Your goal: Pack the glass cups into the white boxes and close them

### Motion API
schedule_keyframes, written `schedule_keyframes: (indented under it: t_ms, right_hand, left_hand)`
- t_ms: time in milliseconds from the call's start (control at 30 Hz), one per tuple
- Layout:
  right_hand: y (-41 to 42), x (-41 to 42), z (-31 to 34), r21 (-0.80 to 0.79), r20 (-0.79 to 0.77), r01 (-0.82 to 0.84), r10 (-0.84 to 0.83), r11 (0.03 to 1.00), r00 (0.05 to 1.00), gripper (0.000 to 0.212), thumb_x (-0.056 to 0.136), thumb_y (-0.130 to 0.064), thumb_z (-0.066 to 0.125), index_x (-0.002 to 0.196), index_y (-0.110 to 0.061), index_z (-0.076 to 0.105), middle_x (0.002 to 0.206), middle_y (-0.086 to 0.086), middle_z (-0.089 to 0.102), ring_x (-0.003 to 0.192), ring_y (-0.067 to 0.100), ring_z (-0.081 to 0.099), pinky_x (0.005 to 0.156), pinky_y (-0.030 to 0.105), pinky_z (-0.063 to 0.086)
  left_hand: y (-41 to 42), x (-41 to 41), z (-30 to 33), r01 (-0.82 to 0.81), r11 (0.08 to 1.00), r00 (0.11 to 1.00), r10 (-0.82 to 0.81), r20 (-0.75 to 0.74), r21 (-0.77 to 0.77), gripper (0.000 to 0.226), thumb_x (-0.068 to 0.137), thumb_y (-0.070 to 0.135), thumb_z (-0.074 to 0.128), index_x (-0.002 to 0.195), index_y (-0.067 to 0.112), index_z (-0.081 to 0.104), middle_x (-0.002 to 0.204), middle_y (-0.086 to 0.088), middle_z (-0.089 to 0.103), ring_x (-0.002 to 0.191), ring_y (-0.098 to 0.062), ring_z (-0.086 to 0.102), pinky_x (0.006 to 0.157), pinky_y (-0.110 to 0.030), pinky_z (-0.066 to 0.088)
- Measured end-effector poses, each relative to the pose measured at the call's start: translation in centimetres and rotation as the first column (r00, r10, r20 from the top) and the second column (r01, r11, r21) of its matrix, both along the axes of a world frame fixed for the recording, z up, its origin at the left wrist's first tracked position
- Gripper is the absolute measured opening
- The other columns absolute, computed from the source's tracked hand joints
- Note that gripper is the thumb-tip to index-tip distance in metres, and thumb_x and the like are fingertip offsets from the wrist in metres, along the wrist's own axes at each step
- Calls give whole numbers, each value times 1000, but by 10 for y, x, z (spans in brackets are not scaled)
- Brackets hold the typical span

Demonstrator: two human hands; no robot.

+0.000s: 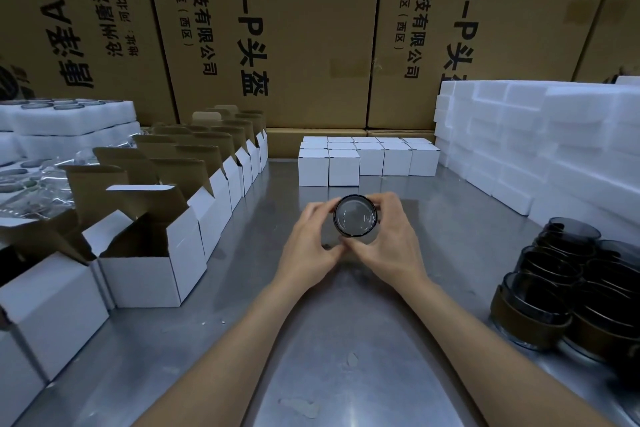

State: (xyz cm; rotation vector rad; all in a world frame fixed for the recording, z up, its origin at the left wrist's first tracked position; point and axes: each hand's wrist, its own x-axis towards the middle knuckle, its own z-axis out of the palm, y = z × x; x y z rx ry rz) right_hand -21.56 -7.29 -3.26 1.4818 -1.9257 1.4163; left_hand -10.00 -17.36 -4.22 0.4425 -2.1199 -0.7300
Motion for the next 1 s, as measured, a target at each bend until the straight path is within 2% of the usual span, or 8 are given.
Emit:
schedule_keyframes:
  t_ms: [200, 400, 467, 600, 700, 833, 900, 1000]
  right_hand:
    - [-1, -1, 0, 22, -4, 6, -6, 1000, 1000, 56, 64, -34, 83, 103, -27, 42, 103, -5, 53, 90, 12, 52, 68, 29, 45]
    - [1, -1, 2, 42, 69, -13, 10, 999, 998, 57, 69, -59, 70, 113, -32, 46, 106, -17, 55, 90, -1, 52, 72, 11, 42]
    - [1, 0, 3, 51, 105, -21, 15, 998, 994, 61, 71, -68, 58, 118, -32, 48, 110, -18, 54, 93, -2, 52, 72, 10, 42]
    - [1, -3, 3, 72, 225, -96, 78, 993, 971, 58, 74, -74, 43, 120, -40, 48, 109, -18, 59, 94, 2, 57, 79, 26, 48]
    - [-1, -5, 1, 90, 340, -205, 164, 975, 926, 57, 77, -73, 41, 120, -38, 53, 101, -12, 65, 88, 8, 63, 80, 33, 51]
    - [-7, -4, 1, 43, 582, -312, 230, 949, 780, 39, 83, -60, 58, 99, -24, 61, 76, -10, 67, 63, 7, 63, 65, 30, 49]
    - [-9, -4, 3, 27, 671, -352, 244, 936, 700, 42, 80, -58, 61, 91, -18, 61, 64, -7, 63, 58, 8, 60, 58, 24, 46]
    - [-8, -6, 6, 3, 741, -374, 250, 927, 624, 51, 70, -64, 61, 79, -14, 54, 53, -7, 52, 49, 8, 51, 48, 19, 40]
  left_hand:
    - [0, 1, -1, 21, 1000, 1000, -21, 0, 19, 69, 73, 11, 69, 136, 29, 47, 120, 16, 45, 116, -13, 52, 93, -43, 49]
    - [5, 2, 1, 56, 998, 998, -57, 40, 26, 85, 71, 31, 78, 144, 32, 34, 134, 11, 48, 123, -8, 49, 100, -35, 46]
    - [7, 4, 3, 31, 999, 999, -32, 40, 28, 86, 74, 28, 80, 145, 36, 32, 131, 11, 52, 114, -7, 54, 94, -31, 49]
    - [10, 5, 11, -21, 988, 998, 29, -48, 152, 53, 68, 41, 83, 115, 34, 59, 96, 12, 67, 83, -6, 64, 77, -28, 54]
    - [8, 5, 15, -74, 941, 993, 101, -66, 330, 37, 68, 56, 78, 86, 25, 70, 79, 7, 72, 77, -7, 67, 74, -27, 54]
    - [4, 6, 15, -93, 882, 993, 116, -23, 462, 61, 62, 78, 57, 64, 18, 69, 61, 6, 70, 66, -6, 67, 65, -18, 50]
    - [2, 6, 13, -124, 870, 992, 122, 36, 478, 71, 65, 83, 53, 63, 14, 69, 61, 4, 70, 67, -8, 68, 71, -25, 51]
    - [1, 5, 12, -91, 859, 995, 63, 71, 504, 69, 62, 88, 45, 51, 23, 65, 60, 3, 71, 63, -5, 68, 73, -28, 50]
